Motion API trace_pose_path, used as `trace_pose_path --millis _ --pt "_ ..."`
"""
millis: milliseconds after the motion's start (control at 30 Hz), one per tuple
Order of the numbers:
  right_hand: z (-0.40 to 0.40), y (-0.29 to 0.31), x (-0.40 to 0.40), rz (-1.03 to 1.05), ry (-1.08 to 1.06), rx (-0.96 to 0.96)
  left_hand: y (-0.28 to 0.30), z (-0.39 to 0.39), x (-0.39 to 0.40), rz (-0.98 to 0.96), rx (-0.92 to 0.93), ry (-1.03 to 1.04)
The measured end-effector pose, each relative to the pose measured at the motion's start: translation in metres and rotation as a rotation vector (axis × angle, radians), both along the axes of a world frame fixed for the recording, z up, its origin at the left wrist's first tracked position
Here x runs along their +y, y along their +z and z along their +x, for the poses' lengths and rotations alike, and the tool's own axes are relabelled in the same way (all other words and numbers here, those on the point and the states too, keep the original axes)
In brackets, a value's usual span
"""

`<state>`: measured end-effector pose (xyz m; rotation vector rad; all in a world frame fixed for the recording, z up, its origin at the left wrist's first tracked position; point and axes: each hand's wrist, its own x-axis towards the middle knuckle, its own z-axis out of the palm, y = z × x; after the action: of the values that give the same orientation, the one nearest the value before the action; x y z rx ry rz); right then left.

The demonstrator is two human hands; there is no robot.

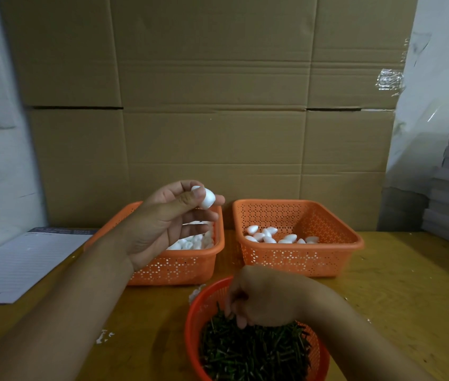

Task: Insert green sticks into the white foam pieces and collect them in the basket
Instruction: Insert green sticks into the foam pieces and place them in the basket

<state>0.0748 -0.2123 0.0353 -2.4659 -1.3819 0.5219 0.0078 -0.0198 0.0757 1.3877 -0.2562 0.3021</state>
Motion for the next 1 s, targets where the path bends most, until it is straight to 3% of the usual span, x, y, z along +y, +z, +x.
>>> trace_pose_path --millis 300,400,533,667,867,1000 --pt "-0.003 -0.002 0.002 -0.029 -0.096 0.203 0.002 0.0 0.0 0.006 0.002 0.012" --pt "-0.004 0.0 0.001 0.025 -0.121 0.197 0.002 -0.001 0.0 0.002 0.001 0.007" --pt "-0.004 0.008 -0.003 0.126 -0.061 -0.004 0.002 -0.001 0.0 -0.015 0.003 0.003" --pt "-0.004 0.01 -0.006 0.211 -0.028 0.061 0.001 -0.001 0.0 -0.005 -0.004 -0.015" --pt "-0.004 0.013 -0.009 0.393 -0.011 0.528 0.001 -0.002 0.0 0.003 -0.007 -0.023" --pt "-0.001 0.018 -0.009 0.716 -0.086 0.802 0.001 -0.001 -0.001 0.005 0.02 -0.011"
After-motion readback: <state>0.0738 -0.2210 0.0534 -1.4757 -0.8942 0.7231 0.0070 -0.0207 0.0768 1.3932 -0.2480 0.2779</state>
